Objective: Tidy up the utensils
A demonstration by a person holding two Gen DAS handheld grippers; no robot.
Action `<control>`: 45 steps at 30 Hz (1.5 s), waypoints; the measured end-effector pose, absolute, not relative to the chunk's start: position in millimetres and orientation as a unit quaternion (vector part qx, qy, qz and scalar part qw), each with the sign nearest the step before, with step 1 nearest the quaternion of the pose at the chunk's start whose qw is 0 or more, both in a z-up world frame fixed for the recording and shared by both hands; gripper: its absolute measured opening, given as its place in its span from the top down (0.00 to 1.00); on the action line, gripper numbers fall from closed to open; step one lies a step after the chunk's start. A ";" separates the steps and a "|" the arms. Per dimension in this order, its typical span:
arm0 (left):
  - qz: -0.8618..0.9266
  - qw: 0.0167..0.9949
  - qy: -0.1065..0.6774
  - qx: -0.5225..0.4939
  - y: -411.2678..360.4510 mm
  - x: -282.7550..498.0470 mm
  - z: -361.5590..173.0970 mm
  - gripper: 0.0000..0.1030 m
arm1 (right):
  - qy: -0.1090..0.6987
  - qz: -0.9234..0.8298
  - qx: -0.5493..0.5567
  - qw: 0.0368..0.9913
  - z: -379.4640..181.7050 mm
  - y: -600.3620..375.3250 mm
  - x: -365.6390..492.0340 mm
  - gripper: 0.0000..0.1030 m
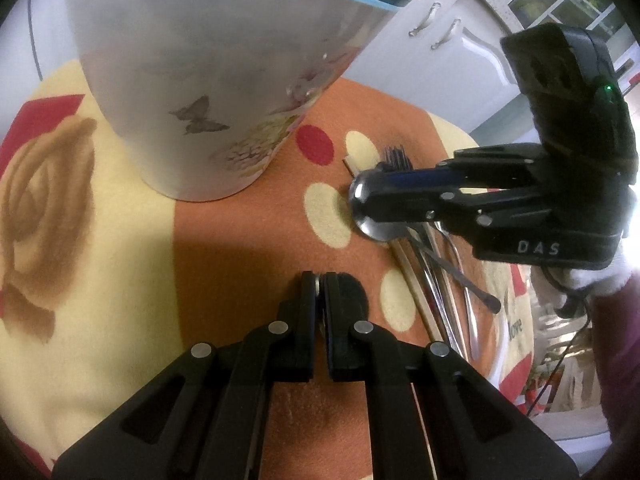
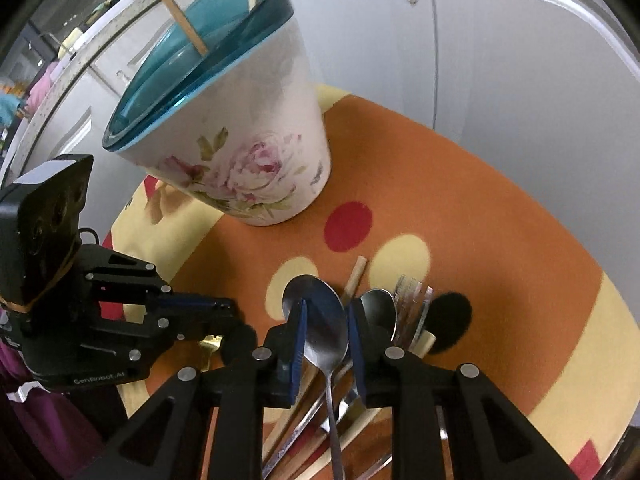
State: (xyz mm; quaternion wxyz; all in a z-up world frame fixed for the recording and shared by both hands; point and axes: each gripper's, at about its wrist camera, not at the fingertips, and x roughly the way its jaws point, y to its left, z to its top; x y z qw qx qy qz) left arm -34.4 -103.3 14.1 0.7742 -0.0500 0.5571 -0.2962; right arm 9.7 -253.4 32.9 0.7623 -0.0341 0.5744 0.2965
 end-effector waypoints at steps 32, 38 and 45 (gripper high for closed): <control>-0.285 0.793 0.534 -0.067 -95.7 -65.2 63.1 0.89 | 0.404 0.236 0.071 0.881 150.3 -307.6 -82.8 0.97; -0.250 0.790 0.558 -0.054 -120.7 -54.0 35.4 0.83 | 0.409 0.223 0.072 0.882 149.6 -313.8 -90.6 0.97; -0.251 0.795 0.551 -0.041 -114.2 -55.2 36.1 1.00 | 0.401 0.221 0.071 0.886 156.0 -313.6 -93.6 0.97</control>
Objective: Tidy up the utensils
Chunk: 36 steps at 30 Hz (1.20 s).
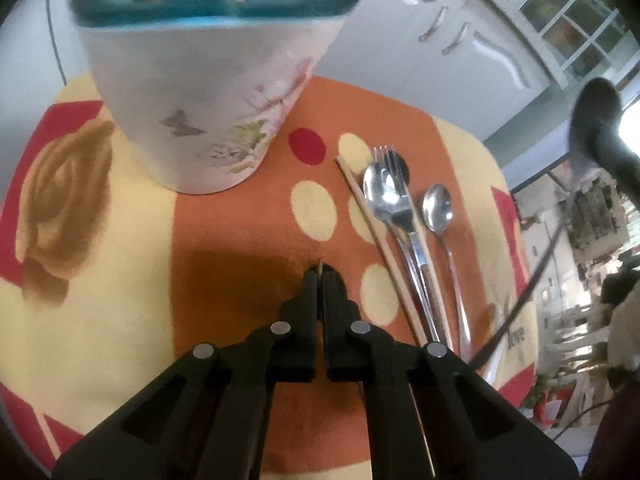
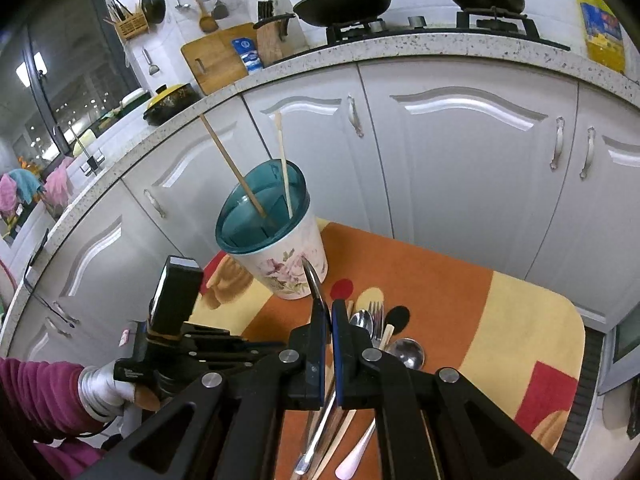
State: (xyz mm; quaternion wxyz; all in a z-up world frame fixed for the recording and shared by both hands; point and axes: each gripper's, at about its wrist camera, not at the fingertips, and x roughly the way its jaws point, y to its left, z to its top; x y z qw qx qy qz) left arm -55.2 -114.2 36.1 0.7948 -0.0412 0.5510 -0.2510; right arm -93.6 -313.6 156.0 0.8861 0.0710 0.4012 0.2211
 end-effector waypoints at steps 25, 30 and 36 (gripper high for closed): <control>-0.223 0.793 0.566 -0.003 -143.6 -58.4 26.8 0.77 | 0.379 0.211 0.069 0.898 176.3 -310.1 -96.1 0.97; -0.231 0.792 0.564 -0.025 -131.3 -56.0 24.1 0.98 | 0.373 0.208 0.076 0.901 178.3 -316.8 -100.9 0.97; -0.254 0.812 0.521 -0.074 -89.4 -65.5 70.3 0.99 | 0.369 0.216 0.077 0.901 179.7 -310.1 -99.7 0.97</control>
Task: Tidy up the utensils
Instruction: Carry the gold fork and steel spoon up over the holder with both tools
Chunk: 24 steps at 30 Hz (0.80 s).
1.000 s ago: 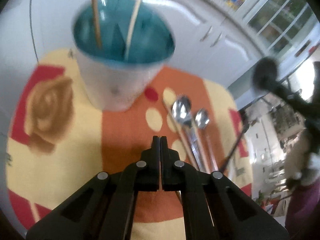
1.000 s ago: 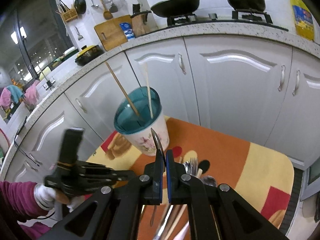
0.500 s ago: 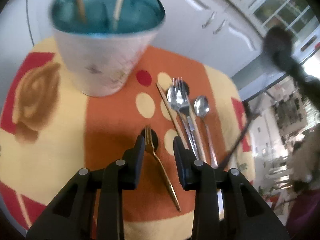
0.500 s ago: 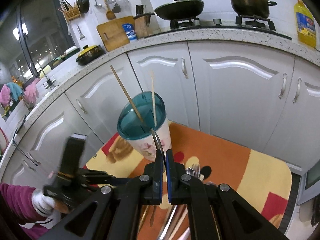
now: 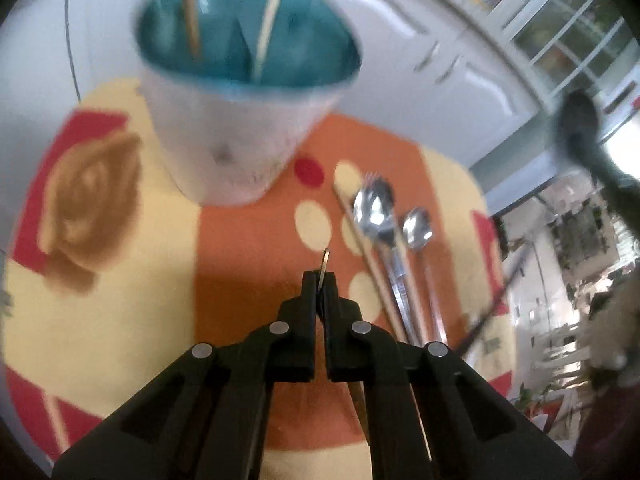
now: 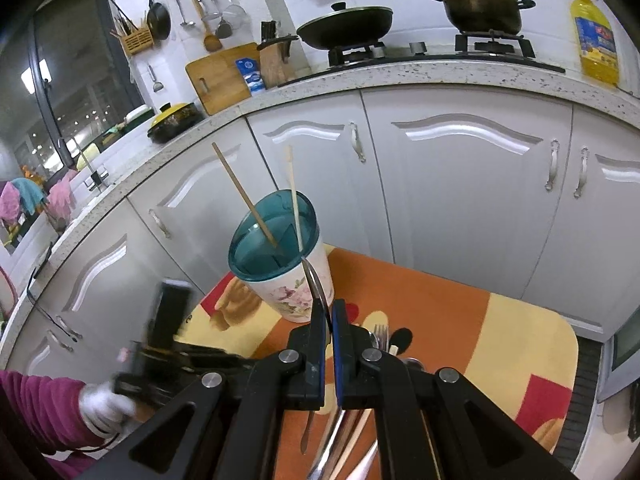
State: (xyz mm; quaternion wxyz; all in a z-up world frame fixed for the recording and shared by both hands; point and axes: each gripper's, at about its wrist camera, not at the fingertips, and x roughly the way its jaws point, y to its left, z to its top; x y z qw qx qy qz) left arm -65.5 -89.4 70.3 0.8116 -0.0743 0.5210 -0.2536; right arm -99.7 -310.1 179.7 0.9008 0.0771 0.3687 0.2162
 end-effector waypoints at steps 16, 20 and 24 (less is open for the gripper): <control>-0.162 0.929 0.318 -0.102 -14.4 -4.8 239.7 0.99 | 0.279 0.214 0.101 0.931 250.6 -264.8 -37.9 0.97; -0.122 0.950 0.279 -0.068 -22.1 17.3 238.8 0.99 | 0.254 0.190 0.078 0.945 262.9 -251.1 -17.0 0.97; -0.097 0.957 0.271 -0.034 -34.8 36.0 220.6 0.99 | 0.252 0.174 0.050 0.950 254.2 -234.8 7.3 0.97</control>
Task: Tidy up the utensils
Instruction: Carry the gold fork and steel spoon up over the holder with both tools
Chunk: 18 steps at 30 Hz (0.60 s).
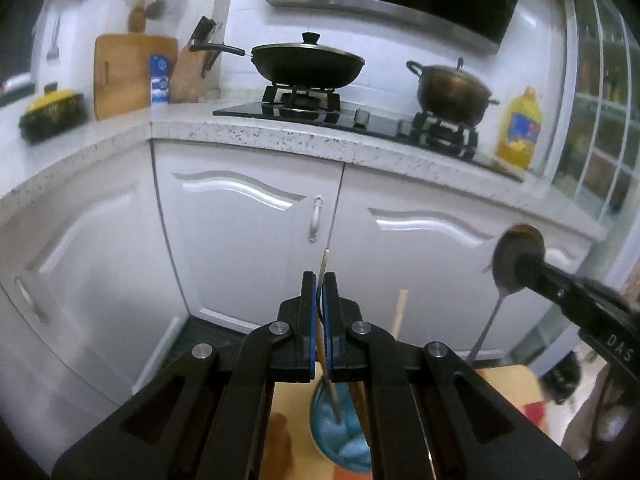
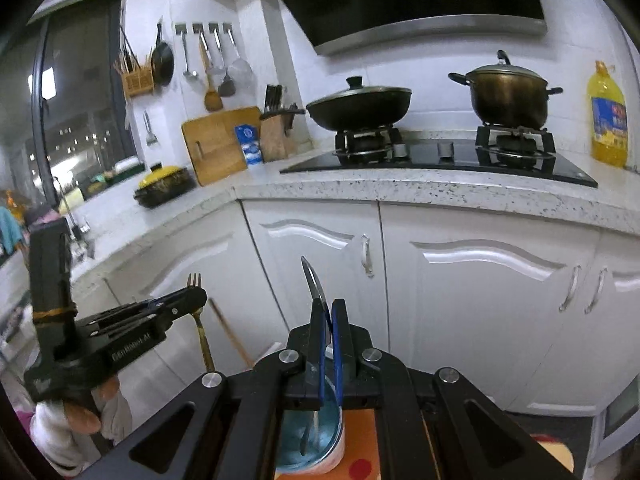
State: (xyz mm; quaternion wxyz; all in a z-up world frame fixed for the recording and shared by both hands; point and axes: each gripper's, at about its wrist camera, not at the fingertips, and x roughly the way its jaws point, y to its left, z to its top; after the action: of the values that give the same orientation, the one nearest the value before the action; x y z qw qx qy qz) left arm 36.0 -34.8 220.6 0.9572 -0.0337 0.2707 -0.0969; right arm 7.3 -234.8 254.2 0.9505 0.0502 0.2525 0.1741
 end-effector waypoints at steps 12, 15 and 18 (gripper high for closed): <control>-0.090 0.951 0.297 0.010 -51.0 47.0 172.8 0.99 | 0.295 0.177 0.021 0.939 197.0 -220.1 35.4 0.97; -0.087 0.947 0.308 0.006 -51.2 48.1 163.1 0.99 | 0.310 0.179 0.022 0.934 185.7 -219.8 34.4 0.97; -0.083 0.946 0.313 -0.001 -52.0 48.7 157.1 0.99 | 0.319 0.182 0.021 0.930 179.1 -219.5 30.4 0.97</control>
State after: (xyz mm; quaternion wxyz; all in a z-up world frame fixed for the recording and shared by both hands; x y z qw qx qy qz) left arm 48.7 -52.0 157.1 0.9461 -0.0008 0.3129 -0.0831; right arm 30.4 -219.5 179.1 0.9301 0.0209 0.3186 0.1817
